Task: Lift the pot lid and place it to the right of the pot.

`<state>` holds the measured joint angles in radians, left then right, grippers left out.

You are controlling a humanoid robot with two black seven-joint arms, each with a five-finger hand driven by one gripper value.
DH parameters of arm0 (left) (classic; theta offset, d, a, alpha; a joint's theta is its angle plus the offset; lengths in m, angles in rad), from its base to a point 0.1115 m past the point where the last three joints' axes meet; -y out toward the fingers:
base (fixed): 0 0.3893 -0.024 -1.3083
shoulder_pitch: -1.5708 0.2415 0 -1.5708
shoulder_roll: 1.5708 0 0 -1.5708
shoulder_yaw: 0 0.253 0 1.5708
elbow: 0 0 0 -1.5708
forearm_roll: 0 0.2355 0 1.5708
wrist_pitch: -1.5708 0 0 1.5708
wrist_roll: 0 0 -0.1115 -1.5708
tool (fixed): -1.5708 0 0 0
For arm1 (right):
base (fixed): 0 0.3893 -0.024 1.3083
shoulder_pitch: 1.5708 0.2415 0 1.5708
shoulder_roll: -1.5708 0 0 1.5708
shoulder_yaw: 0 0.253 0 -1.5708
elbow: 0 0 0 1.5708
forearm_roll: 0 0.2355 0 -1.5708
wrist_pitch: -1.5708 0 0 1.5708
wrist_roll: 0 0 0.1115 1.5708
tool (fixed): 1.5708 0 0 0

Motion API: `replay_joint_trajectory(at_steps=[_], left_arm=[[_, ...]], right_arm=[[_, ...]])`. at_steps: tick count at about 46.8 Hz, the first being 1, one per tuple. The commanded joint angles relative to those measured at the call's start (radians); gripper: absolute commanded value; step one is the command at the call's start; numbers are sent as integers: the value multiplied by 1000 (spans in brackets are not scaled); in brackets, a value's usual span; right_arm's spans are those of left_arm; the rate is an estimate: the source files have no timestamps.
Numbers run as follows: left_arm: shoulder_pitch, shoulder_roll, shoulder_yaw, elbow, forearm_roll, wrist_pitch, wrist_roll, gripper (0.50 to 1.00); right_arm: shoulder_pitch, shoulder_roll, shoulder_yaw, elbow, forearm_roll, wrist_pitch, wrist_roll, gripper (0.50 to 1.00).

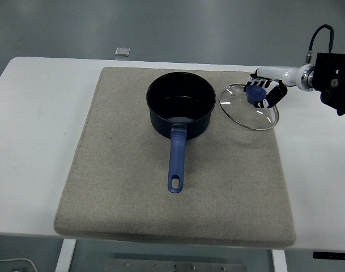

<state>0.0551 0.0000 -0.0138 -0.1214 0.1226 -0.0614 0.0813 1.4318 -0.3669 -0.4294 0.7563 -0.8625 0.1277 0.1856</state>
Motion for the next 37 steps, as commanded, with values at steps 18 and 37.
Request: replay_joint_trajectory(at_steps=[18, 37], left_arm=[[0, 0, 0, 0, 0, 0, 0, 1000], [0, 0, 0, 0, 0, 0, 0, 1000]], right_arm=[[2, -23, 58, 11, 52, -22, 5, 891], [-86, -43, 311, 9, 354, 35, 20, 895]])
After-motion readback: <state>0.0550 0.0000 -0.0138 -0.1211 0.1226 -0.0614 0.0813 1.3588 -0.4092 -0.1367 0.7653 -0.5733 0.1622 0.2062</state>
